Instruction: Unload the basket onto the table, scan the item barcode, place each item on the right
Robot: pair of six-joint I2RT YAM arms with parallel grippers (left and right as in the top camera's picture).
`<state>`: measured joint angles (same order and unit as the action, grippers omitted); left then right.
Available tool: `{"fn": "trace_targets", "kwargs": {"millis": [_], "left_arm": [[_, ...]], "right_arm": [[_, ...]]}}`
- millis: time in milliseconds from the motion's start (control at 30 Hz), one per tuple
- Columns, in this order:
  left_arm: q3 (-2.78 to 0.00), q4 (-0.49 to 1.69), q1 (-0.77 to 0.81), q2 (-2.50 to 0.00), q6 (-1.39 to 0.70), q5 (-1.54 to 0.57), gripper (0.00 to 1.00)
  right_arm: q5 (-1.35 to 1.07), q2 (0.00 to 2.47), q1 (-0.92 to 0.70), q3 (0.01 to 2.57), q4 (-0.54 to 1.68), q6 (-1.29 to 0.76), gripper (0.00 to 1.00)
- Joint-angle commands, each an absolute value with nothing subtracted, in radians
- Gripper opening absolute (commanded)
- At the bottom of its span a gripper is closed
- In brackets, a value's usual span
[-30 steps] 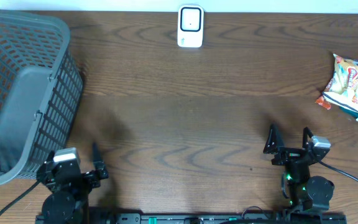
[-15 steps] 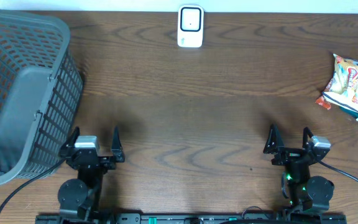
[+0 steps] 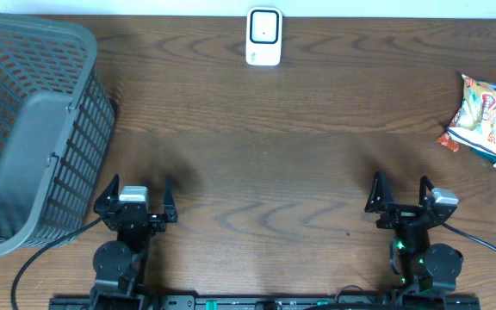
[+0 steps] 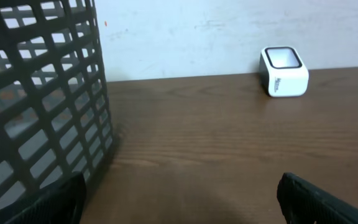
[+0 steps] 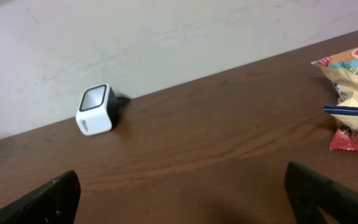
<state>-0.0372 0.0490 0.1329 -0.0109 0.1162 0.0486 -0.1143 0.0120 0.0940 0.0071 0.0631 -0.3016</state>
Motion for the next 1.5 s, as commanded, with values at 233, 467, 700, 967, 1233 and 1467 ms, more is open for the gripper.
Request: {"fn": "trace_targets", "kwargs": {"millis": [233, 467, 700, 967, 1233, 1467], "left_arm": [[-0.004, 0.066, 0.073, -0.001, 0.187, 0.056, 0.98], [-0.004, 0.069, 0.064, -0.001, 0.187, 0.051, 0.98], [-0.004, 0.07, 0.064, -0.001, 0.187, 0.043, 0.98], [-0.004, 0.069, 0.062, -0.001, 0.179, 0.033, 0.98], [-0.004, 0.069, 0.031, -0.001, 0.107, 0.037, 0.98], [-0.004, 0.069, -0.002, -0.001, 0.088, 0.036, 0.98]], "right_arm": [[-0.107, 0.006, 0.086, 0.006, 0.066, -0.29, 0.99], [-0.107, 0.006, 0.086, 0.006, 0.066, -0.291, 0.99], [-0.107, 0.006, 0.086, 0.006, 0.066, -0.291, 0.99], [-0.107, 0.006, 0.086, 0.006, 0.066, -0.291, 0.99], [-0.107, 0.006, 0.086, 0.006, 0.066, -0.291, 0.99], [-0.107, 0.006, 0.086, 0.006, 0.066, -0.291, 0.99]]}}
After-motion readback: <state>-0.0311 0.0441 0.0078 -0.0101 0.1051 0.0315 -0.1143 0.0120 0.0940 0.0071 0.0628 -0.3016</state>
